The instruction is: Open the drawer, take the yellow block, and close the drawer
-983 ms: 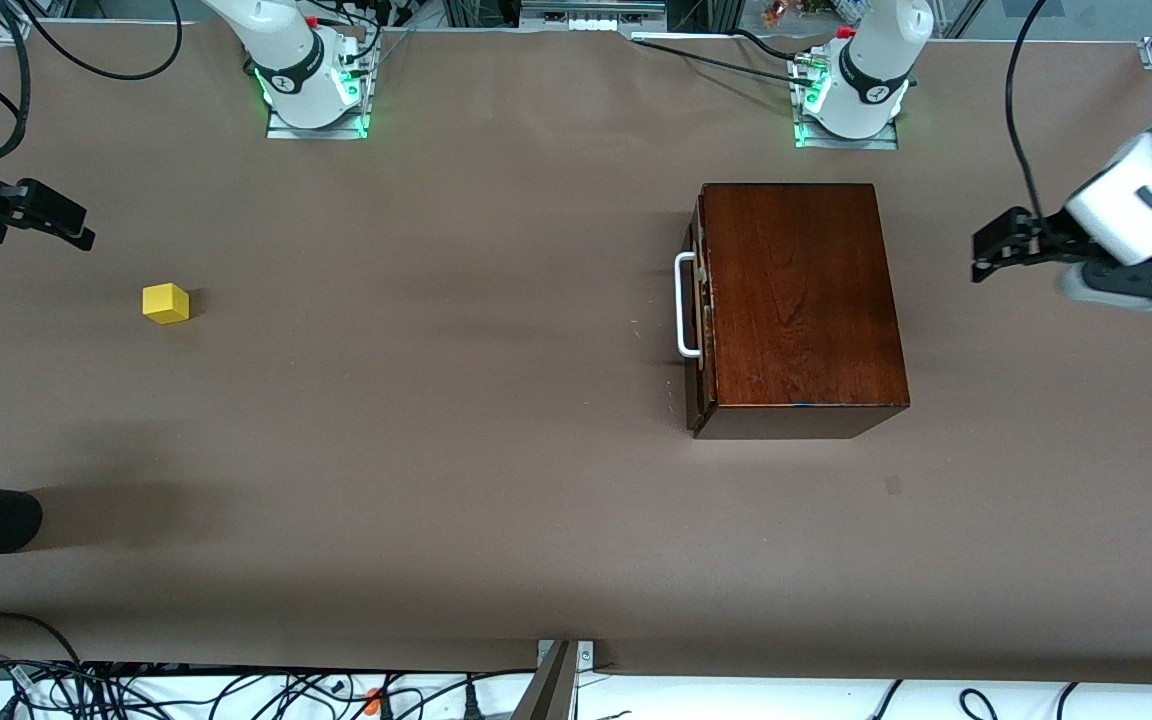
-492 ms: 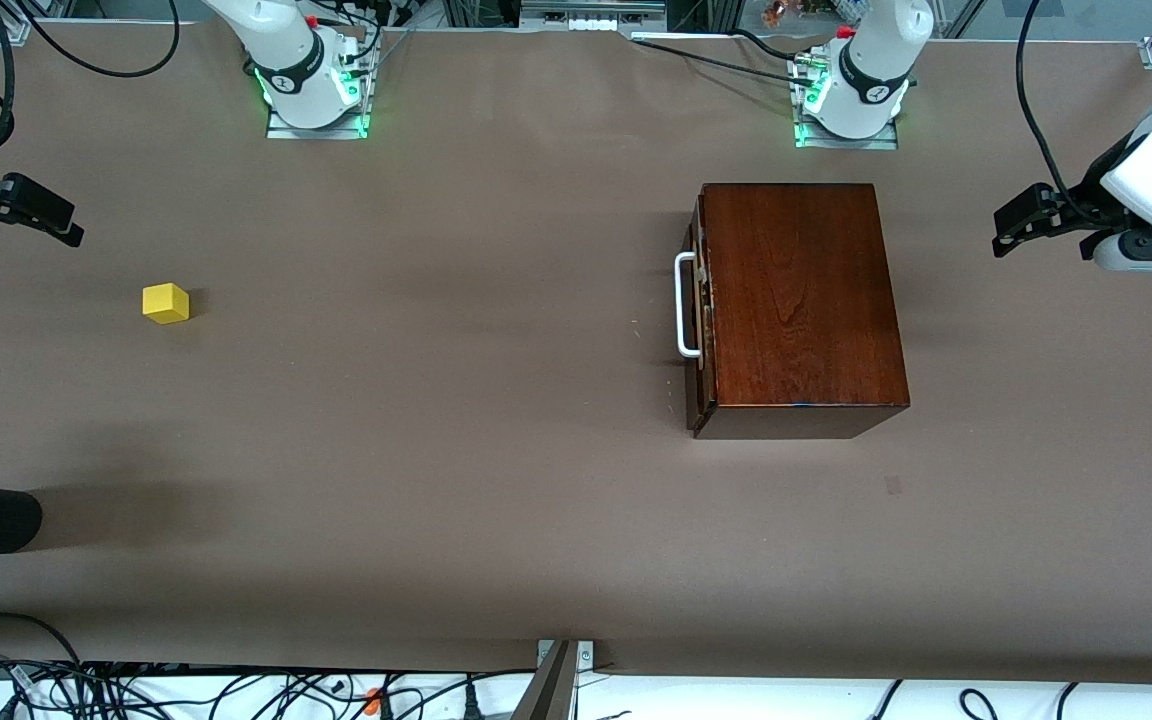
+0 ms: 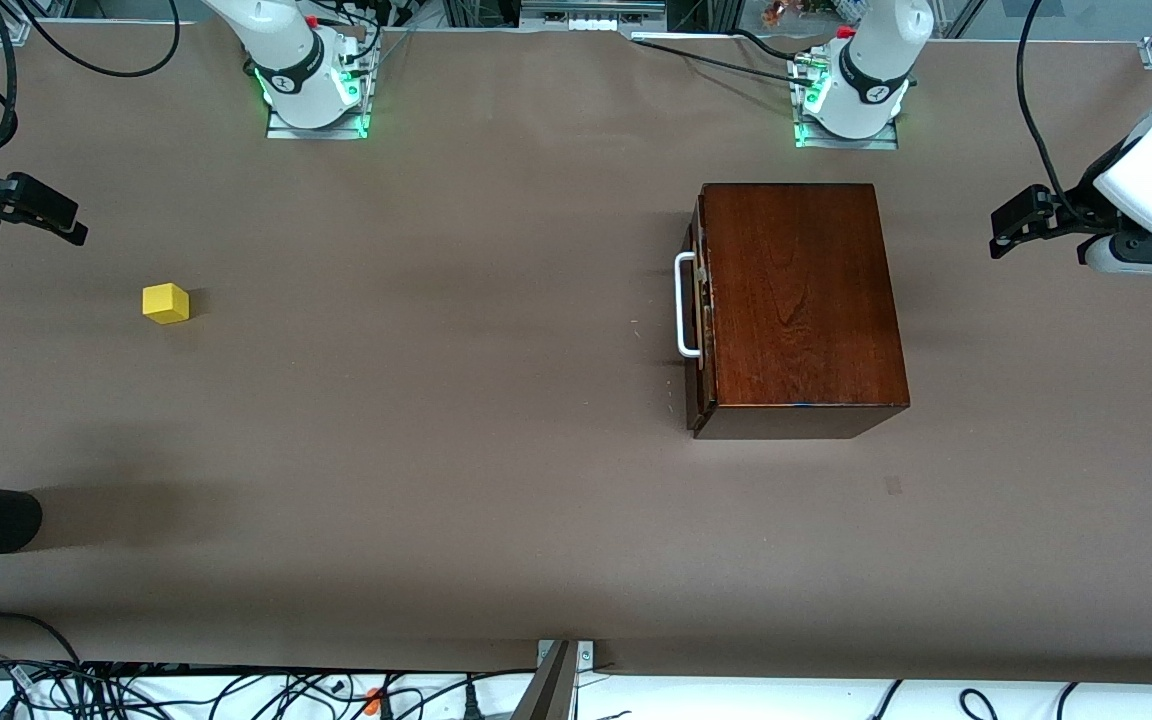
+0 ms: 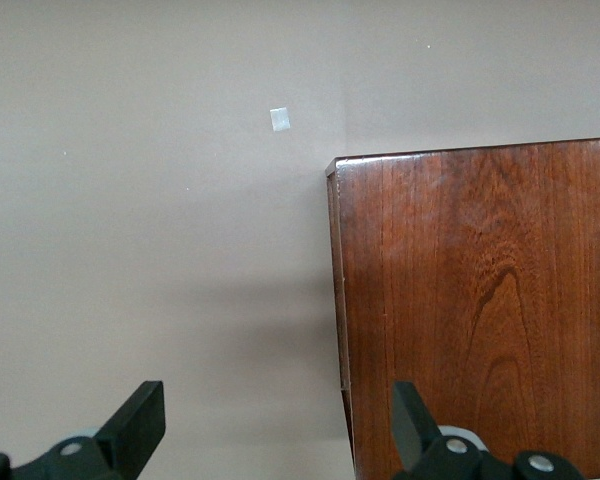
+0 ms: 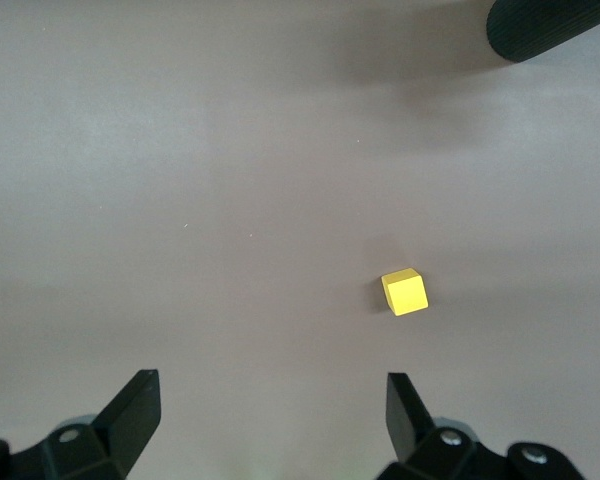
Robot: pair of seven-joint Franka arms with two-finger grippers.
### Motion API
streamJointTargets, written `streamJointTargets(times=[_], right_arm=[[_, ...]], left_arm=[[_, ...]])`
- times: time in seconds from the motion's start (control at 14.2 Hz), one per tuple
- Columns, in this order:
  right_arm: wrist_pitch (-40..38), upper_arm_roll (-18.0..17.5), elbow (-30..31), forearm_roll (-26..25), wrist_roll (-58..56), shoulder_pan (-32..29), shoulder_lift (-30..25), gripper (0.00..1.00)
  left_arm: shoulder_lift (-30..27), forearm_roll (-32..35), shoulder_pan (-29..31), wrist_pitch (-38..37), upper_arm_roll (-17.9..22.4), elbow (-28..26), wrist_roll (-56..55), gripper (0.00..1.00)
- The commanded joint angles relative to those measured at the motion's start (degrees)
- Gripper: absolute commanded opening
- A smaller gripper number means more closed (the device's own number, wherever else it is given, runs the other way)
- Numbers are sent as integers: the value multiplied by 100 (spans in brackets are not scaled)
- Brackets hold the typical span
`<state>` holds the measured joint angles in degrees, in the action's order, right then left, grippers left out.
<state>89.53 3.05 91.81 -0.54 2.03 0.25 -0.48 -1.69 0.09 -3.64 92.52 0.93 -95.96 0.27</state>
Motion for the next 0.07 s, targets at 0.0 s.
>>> streamJointTargets(times=[0.0], right_arm=[[-102, 125, 92, 81, 35, 72, -119, 100]], left_arm=[[-25, 53, -41, 56, 13, -1, 105, 100]])
